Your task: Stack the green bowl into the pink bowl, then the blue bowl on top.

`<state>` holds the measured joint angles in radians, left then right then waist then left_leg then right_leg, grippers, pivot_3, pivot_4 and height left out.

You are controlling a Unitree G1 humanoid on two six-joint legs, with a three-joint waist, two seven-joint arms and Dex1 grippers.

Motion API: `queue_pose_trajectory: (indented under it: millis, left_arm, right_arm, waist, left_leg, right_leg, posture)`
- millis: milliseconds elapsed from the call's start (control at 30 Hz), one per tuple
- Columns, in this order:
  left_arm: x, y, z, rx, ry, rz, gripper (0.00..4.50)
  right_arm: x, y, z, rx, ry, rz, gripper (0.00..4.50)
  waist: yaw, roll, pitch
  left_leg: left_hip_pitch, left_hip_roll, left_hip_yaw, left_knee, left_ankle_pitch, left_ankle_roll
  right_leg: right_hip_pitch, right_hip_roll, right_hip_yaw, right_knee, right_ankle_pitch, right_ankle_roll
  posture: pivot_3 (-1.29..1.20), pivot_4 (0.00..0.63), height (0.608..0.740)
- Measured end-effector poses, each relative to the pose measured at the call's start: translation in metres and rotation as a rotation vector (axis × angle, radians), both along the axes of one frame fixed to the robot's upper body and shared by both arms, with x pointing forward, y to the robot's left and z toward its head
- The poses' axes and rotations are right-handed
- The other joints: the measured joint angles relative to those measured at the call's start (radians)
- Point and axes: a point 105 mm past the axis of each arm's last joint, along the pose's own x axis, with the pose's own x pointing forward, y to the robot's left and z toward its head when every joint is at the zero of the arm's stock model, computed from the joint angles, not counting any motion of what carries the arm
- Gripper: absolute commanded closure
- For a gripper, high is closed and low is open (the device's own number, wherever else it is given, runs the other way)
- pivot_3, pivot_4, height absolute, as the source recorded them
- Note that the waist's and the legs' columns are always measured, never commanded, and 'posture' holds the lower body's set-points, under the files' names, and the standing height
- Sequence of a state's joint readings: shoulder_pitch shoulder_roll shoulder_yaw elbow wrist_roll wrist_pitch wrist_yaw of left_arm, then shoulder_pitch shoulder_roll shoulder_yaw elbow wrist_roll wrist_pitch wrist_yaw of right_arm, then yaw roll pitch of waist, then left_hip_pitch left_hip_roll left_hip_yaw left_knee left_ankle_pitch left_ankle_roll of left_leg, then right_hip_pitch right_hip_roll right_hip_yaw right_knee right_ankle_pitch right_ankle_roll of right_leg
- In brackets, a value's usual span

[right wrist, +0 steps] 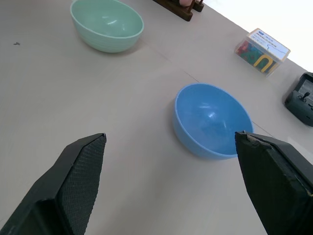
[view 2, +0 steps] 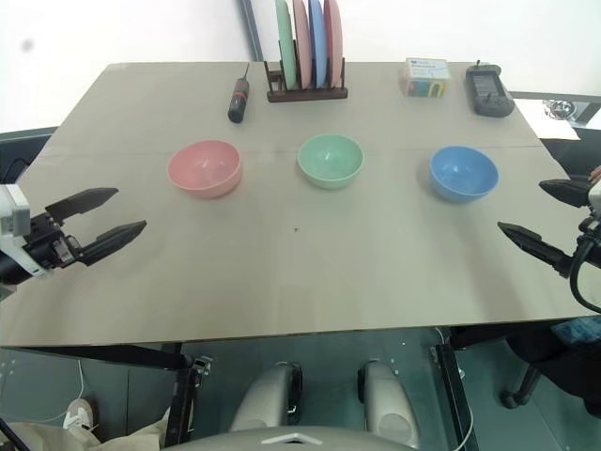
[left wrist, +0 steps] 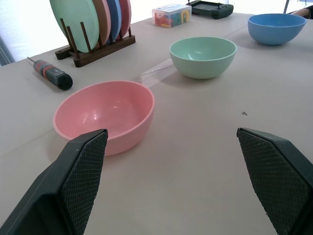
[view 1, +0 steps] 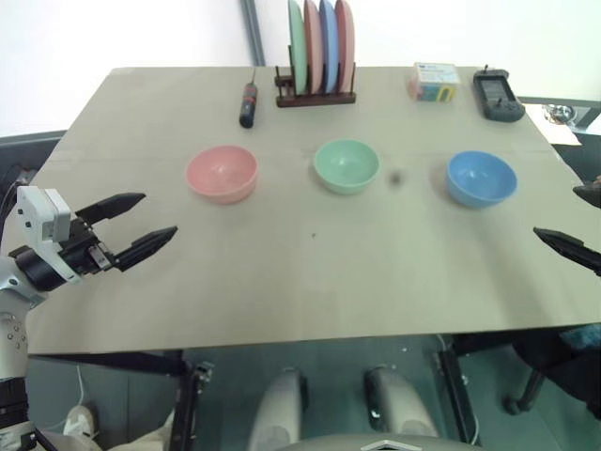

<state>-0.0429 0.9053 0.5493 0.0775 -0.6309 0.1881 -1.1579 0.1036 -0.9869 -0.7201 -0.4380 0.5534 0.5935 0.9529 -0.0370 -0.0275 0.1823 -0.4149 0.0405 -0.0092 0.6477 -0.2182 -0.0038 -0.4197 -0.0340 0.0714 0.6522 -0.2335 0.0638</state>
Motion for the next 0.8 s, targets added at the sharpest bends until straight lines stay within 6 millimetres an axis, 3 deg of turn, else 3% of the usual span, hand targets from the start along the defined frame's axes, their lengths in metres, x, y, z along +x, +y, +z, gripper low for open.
queue_pose_trajectory:
  millis: [200, 467, 533, 700, 800]
  left_arm:
    - [0.004, -0.004, -0.004, -0.026, 0.041, 0.0, 0.0]
    - [0.016, -0.025, -0.004, -0.001, 0.048, 0.011, 0.0]
    - [0.025, -0.03, -0.006, 0.075, 0.052, 0.085, 0.0]
    - [0.053, -0.038, -0.017, 0.374, 0.132, 0.28, 0.0]
    - [0.07, -0.053, -0.01, 0.499, 0.121, 0.312, 0.0]
  right_arm:
    - [0.008, 0.008, 0.003, 0.0, -0.018, 0.026, 0.1]
    - [0.018, 0.028, 0.003, 0.022, -0.032, 0.106, 0.1]
    - [0.023, 0.044, 0.001, 0.059, -0.046, 0.175, 0.1]
    - [0.03, 0.111, 0.001, 0.158, -0.092, 0.429, 0.1]
    - [0.028, 0.151, -0.002, 0.191, -0.091, 0.575, 0.1]
  waist:
    - [-0.002, 0.0, 0.0]
    - [0.0, 0.0, 0.0]
    - [-0.001, 0.0, 0.0]
    - [-0.005, -0.001, 0.001]
    - [0.0, -0.001, 0.001]
  left_leg:
    - [0.001, 0.0, 0.0, 0.001, 0.0, 0.0]
    - [0.0, 0.0, 0.0, 0.001, 0.0, 0.0]
    - [0.001, 0.0, 0.0, 0.001, 0.0, 0.0]
    - [0.001, 0.0, -0.002, 0.002, 0.0, 0.0]
    - [0.0, 0.0, -0.003, 0.002, 0.0, 0.0]
  right_leg:
    - [0.0, 0.0, 0.0, 0.001, 0.0, 0.0]
    - [0.0, 0.0, 0.0, 0.001, 0.0, 0.0]
    - [0.001, 0.0, 0.0, 0.001, 0.0, 0.0]
    - [0.0, 0.003, 0.0, 0.005, 0.001, 0.002]
    - [0.0, 0.003, 0.0, 0.005, 0.002, 0.003]
  posture:
    - [0.0, 0.15, 0.74]
    - [0.0, 0.15, 0.74]
    - [0.0, 0.15, 0.74]
    - [0.0, 0.15, 0.74]
    - [0.0, 0.15, 0.74]
